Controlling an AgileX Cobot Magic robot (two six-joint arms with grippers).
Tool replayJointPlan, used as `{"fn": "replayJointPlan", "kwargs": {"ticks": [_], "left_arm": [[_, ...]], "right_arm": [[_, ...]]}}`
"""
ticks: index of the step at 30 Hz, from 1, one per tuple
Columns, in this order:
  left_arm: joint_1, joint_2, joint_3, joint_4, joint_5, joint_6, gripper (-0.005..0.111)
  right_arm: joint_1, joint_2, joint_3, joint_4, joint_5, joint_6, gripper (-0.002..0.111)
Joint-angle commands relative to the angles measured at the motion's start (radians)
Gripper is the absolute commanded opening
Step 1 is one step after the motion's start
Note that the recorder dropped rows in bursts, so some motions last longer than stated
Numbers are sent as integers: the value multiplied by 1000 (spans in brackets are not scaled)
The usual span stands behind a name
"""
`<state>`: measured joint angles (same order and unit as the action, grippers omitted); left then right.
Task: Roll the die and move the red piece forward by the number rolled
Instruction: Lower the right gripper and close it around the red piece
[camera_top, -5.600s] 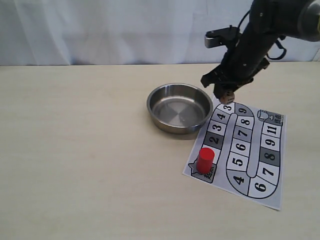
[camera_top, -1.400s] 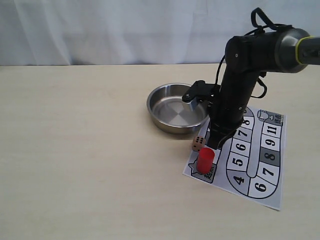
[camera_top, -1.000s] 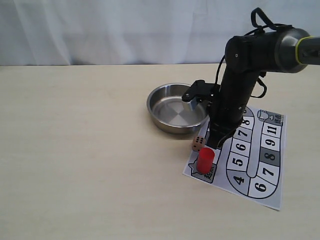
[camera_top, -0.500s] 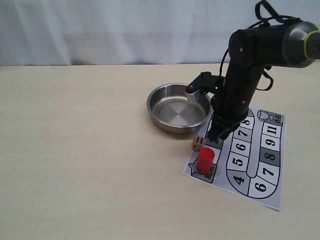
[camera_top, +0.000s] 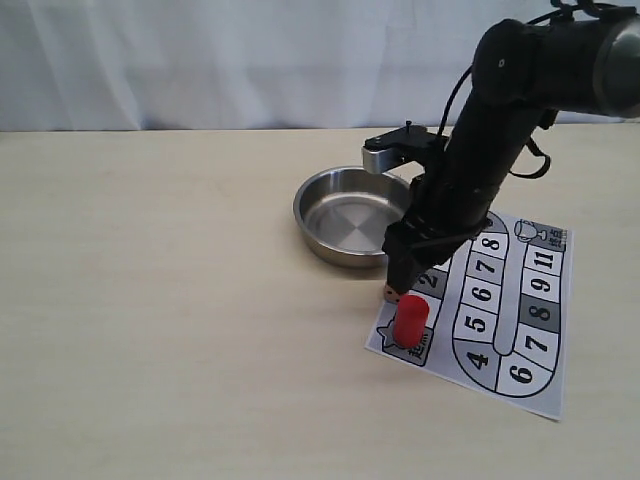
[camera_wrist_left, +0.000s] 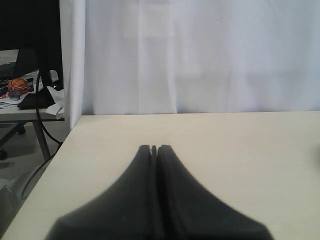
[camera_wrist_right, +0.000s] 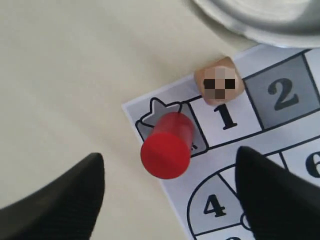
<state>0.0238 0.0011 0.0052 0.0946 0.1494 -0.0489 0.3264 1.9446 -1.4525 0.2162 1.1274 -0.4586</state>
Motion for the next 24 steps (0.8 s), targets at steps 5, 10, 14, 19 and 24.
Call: {"fn": "replayJointPlan", "kwargs": {"ticks": [5,10,14,19,24], "left_arm": [[0,-1,-5,-1,-5,-4,0],[0,-1,-5,-1,-5,-4,0],[0,-1,-5,-1,-5,-4,0],[0,-1,-5,-1,-5,-4,0],[0,-1,-5,-1,-7,-4,0]], "right_arm": [[1,64,2,13,14,29,71],[1,79,2,11,23,37,71],[29,83,2,-31,25,110,64],[104,83,2,-178,-4,245,61],[118,83,2,-180,-48,247,61]]}}
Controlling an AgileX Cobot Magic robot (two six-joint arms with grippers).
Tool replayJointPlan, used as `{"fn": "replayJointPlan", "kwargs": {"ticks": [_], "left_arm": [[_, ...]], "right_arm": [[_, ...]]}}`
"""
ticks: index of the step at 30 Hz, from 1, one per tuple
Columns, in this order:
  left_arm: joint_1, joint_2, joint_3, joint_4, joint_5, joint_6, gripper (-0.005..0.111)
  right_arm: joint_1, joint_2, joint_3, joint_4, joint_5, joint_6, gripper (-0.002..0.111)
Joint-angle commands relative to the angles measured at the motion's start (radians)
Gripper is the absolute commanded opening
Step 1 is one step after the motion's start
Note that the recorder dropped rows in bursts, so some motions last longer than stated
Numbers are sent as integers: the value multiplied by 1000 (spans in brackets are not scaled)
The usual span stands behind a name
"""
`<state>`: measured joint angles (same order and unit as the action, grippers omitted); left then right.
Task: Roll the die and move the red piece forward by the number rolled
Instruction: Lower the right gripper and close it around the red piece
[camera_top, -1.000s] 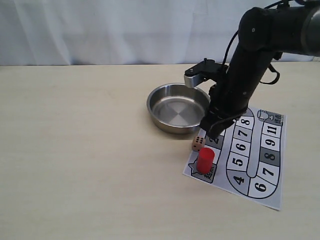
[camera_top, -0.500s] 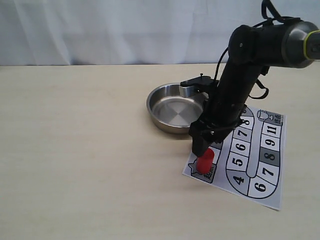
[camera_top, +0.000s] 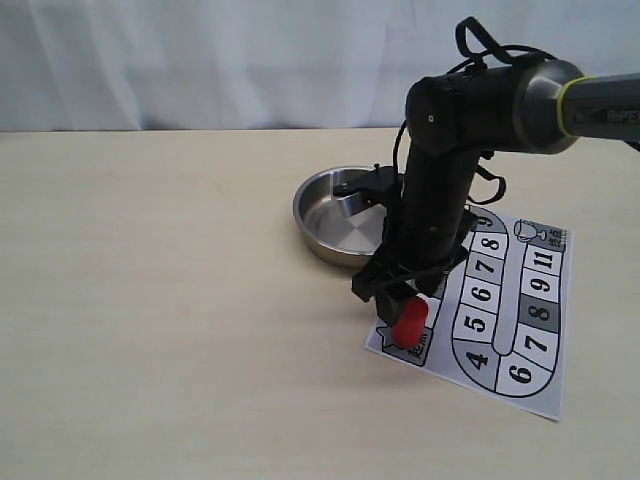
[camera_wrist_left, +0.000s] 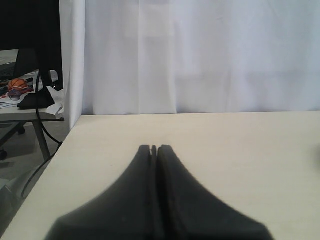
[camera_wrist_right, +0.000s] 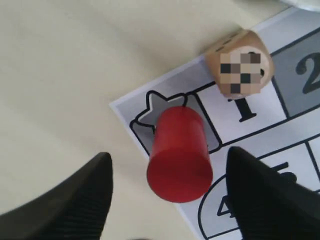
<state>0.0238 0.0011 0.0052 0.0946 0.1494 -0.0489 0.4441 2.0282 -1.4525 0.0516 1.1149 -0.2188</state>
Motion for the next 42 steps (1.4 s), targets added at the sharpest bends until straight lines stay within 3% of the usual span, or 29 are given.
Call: {"fn": "replayJointPlan", "kwargs": {"ticks": [1,25,28,35,42], "left_arm": [[0,-1,-5,-1,-7,-4,0],[0,-1,-5,-1,-7,-4,0],[0,-1,-5,-1,-7,-4,0],[0,-1,-5,-1,-7,-4,0],[0,-1,-5,-1,-7,-4,0]], "right_arm": [[0,-1,2,-16,-47,7,61],[0,64,71,-52,-141,7,60],[0,62,71,-52,-138,7,50],[0,60,69,-73,-112,3,4],[-2,25,69,-149,-107,3,4]]}}
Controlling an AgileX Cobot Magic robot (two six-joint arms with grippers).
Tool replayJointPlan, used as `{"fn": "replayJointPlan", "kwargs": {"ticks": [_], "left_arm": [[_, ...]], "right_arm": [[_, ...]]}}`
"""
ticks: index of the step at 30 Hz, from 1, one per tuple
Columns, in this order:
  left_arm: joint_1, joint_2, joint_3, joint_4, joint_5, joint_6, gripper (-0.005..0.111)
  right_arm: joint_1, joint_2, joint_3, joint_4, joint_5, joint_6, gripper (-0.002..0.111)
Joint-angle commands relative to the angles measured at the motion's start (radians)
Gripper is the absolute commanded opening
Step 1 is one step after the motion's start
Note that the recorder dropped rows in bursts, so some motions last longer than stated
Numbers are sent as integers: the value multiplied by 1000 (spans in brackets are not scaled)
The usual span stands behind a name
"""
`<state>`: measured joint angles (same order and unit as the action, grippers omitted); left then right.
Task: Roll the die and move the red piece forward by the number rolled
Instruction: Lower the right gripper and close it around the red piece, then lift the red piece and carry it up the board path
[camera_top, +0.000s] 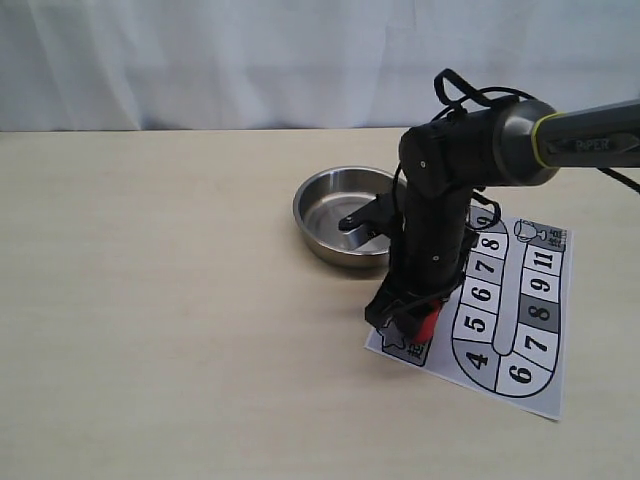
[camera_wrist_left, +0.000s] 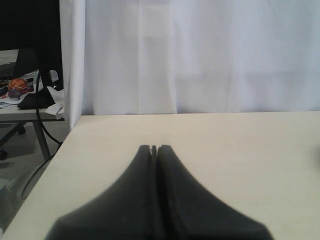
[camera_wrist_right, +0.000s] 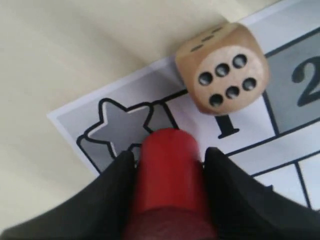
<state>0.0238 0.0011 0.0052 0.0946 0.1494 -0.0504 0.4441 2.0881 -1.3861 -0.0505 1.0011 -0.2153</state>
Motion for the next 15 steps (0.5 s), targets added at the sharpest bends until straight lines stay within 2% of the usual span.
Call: {"fn": "replayJointPlan", "kwargs": {"ticks": [1,7,15], "left_arm": [[0,-1,-5,-1,-7,-2,0],[0,-1,-5,-1,-7,-2,0],[0,-1,-5,-1,-9,-2,0]], "right_arm": [[-4,-43,3,-49,7,-1,4],[-28,-53,3,-96,-7,1,4],[-51,-20,3,-31,-92,12,4]]}}
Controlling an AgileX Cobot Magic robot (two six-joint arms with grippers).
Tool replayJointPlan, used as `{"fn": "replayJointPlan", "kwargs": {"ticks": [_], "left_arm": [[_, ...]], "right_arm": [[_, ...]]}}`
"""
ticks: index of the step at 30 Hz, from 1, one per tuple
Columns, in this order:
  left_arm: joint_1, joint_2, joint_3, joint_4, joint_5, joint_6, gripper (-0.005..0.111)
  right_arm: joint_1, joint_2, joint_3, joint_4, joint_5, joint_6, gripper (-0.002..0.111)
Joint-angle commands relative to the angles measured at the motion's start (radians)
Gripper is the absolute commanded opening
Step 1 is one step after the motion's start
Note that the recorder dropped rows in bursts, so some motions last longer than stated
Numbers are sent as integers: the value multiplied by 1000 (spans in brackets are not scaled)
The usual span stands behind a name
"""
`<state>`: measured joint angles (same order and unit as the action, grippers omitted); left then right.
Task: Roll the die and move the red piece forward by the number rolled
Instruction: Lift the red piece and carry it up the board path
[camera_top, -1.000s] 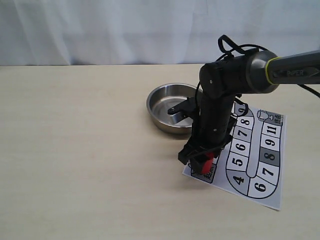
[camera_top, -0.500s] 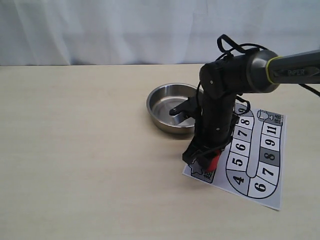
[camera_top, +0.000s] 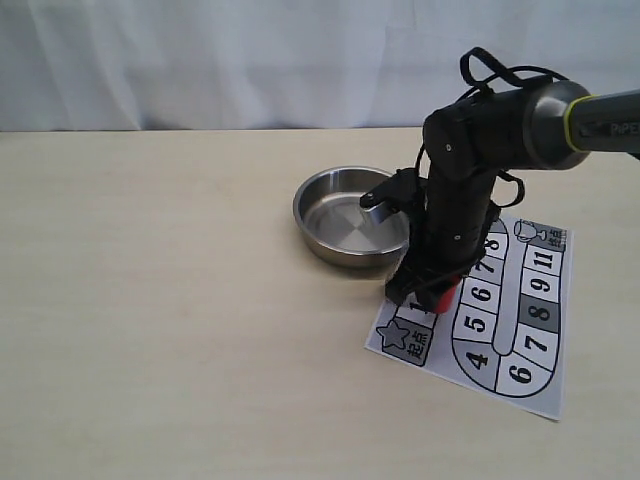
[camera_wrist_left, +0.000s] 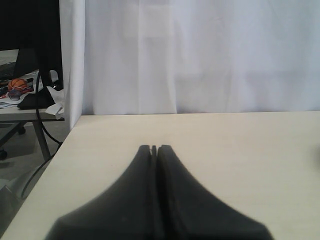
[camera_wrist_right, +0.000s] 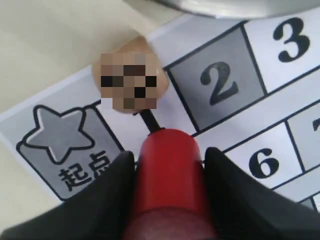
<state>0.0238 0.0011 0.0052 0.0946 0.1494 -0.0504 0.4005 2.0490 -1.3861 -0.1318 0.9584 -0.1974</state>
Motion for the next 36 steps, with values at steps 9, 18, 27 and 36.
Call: {"fn": "replayJointPlan", "kwargs": {"ticks": [9,18,27,36], "left_arm": [[0,-1,-5,-1,-9,-2,0],[0,-1,-5,-1,-9,-2,0],[0,-1,-5,-1,-6,-2,0],[0,-1,-5,-1,-6,-2,0]], "right_arm": [[-7,58,3,27,-38,0,4],[-48,-21,3,11,-109,18,4],[-100,27,3,57,-175,29,4],[-105,64,3,50,-200,34,4]]}}
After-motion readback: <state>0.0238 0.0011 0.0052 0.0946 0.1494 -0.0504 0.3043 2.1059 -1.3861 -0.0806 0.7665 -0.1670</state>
